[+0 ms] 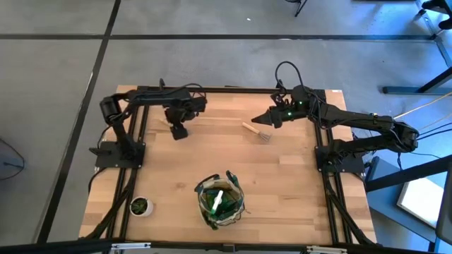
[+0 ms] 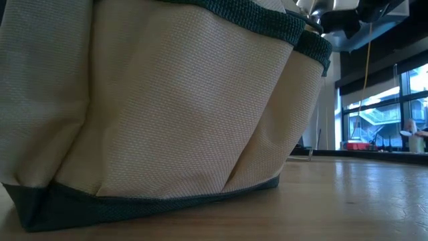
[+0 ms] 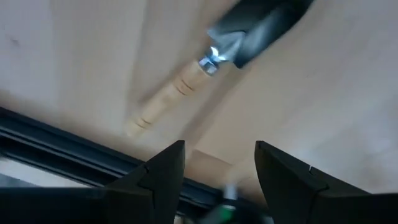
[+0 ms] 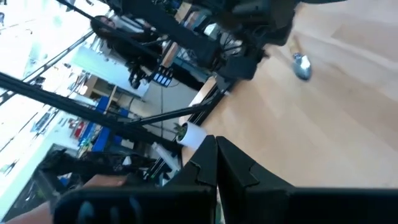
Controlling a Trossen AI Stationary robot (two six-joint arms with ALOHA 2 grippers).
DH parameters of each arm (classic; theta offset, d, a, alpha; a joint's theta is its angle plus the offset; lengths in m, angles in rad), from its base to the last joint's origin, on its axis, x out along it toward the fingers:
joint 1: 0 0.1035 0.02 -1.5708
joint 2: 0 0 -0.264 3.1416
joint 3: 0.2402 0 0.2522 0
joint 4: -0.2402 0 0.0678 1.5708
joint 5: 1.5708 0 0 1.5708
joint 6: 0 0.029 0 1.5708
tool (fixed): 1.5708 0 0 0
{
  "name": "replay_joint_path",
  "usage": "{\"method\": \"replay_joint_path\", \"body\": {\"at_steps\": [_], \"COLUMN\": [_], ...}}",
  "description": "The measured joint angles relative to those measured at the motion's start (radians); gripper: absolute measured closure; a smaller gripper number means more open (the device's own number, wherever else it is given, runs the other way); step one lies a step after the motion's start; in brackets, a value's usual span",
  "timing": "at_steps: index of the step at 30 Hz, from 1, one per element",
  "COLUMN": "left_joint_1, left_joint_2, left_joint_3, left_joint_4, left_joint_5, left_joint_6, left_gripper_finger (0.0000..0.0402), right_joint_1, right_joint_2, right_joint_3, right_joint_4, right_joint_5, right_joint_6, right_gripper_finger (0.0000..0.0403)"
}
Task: Pick & Place Garden tools in Gardening bag
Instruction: Put the brown trowel into the gardening bag
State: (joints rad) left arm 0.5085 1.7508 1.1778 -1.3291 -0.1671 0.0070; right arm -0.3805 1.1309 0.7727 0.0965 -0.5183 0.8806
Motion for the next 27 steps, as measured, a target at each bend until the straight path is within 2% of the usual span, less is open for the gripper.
{"method": "replay_joint_path", "body": {"at_steps": [5, 12, 19, 27], "left_joint_1": [-0.002, 0.001, 0.050, 0.072], "left_joint_2": [0.000, 0.001, 0.001, 0.001], "left_joint_3": [0.000, 0.001, -0.007, -0.091], "left_joint_4": [0.071, 0.155, 0.113, 0.162], "left_joint_5": [-0.076, -0.054, -0.002, 0.005], "left_joint_6": [0.161, 0.341, 0.355, 0.369], "left_gripper_finger": [0.0212, 0.0212, 0.0212, 0.0212], "right_joint_1": [0.000, 0.000, 0.000, 0.000], "right_joint_2": [0.000, 0.000, 0.000, 0.000], "right_joint_3": [0.000, 0.000, 0.000, 0.000], "right_joint_4": [0.001, 0.002, 0.003, 0.004], "right_joint_5": [-0.056, -0.060, -0.061, -0.062], "right_joint_6": [0.004, 0.006, 0.006, 0.006], "right_gripper_finger": [0.0400, 0.0400, 0.0400, 0.0400]}}
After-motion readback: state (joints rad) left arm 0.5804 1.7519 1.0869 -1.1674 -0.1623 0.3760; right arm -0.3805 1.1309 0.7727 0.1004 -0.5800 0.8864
